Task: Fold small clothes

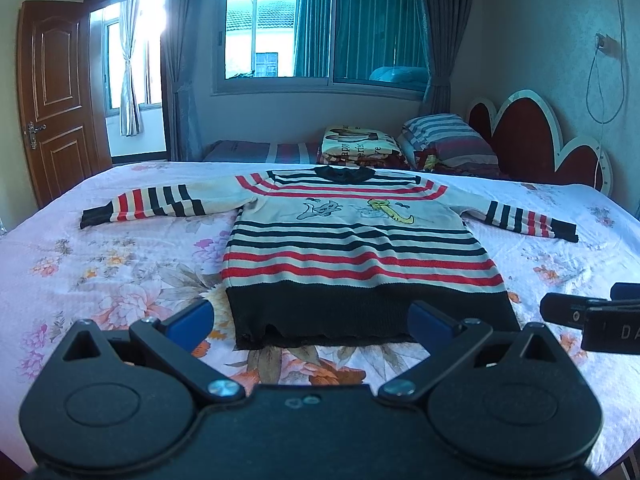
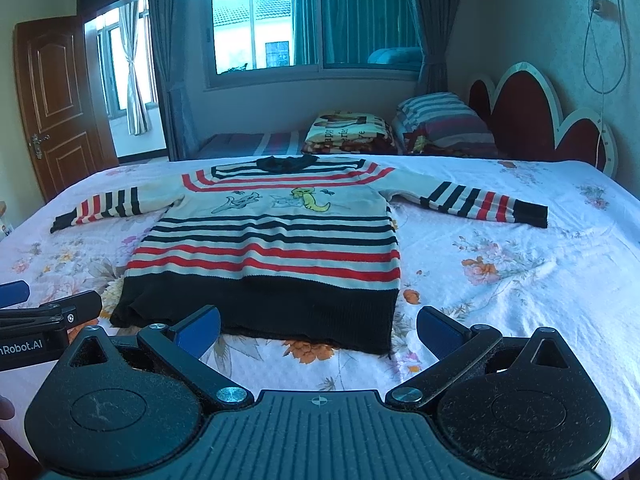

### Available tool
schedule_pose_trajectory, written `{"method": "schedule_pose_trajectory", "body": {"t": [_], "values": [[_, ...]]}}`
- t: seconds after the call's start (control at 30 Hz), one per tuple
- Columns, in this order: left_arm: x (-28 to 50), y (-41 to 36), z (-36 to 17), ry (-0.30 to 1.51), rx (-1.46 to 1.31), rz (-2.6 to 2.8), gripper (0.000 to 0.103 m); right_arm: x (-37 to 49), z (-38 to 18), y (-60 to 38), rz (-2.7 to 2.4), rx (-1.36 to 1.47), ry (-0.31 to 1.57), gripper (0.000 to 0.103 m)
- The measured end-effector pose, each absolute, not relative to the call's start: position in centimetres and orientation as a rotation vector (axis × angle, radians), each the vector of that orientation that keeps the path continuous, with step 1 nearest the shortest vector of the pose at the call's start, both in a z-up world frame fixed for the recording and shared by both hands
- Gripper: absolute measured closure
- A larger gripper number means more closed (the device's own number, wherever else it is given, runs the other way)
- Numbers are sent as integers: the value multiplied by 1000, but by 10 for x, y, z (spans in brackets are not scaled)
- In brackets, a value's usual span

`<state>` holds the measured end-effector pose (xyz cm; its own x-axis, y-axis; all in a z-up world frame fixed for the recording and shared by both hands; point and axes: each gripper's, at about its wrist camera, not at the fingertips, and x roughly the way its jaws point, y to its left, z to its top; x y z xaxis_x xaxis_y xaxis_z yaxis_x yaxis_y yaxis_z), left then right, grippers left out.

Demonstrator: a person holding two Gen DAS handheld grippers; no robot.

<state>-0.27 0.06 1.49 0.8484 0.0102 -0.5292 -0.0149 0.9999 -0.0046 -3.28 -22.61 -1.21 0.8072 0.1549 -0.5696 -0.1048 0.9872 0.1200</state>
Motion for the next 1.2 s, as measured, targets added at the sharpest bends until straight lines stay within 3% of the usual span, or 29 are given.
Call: {"method": "schedule_pose_trajectory", "body": {"t": [1.2], "values": [[-3,0,15,554,-3,23,1,-30,-13,-225,150,96,619,0]]}}
